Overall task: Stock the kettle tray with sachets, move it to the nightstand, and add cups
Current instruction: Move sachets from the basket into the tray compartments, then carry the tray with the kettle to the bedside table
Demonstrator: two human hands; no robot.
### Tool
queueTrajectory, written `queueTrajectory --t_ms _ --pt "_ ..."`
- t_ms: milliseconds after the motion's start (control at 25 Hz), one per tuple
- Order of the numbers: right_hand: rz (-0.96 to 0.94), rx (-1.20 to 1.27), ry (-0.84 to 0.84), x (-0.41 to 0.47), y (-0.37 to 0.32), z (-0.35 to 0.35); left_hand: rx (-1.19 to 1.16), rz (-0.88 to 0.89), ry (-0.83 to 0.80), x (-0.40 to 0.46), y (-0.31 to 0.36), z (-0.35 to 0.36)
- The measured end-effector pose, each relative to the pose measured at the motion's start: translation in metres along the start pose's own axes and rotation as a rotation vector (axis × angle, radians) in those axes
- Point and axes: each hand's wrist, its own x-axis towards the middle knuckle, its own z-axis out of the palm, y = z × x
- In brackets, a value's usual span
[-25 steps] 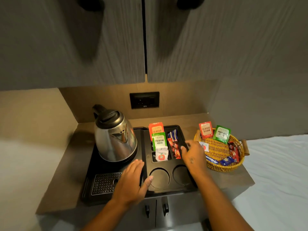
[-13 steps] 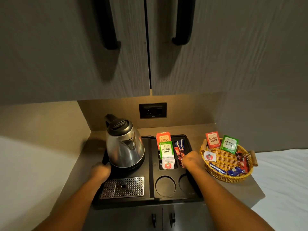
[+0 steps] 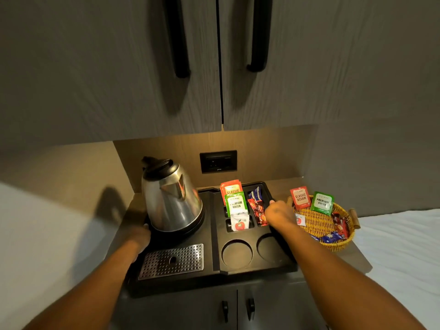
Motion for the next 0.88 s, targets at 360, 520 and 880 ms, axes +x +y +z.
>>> queueTrajectory --t_ms 360,520,880 --pt "0.033 0.005 0.133 -0.022 0.042 -0.062 -0.052 0.288 -0.027 -0.054 0.071 -0.014" --pt "-0.009 -0.004 0.168 -0.035 0.133 -0.112 0.061 0.251 -0.140 -0.115 0.108 0.035" --pt "0.403 0.018 0.416 -0.173 0.487 -0.317 0.223 0.675 -0.490 -0.405 0.229 0.246"
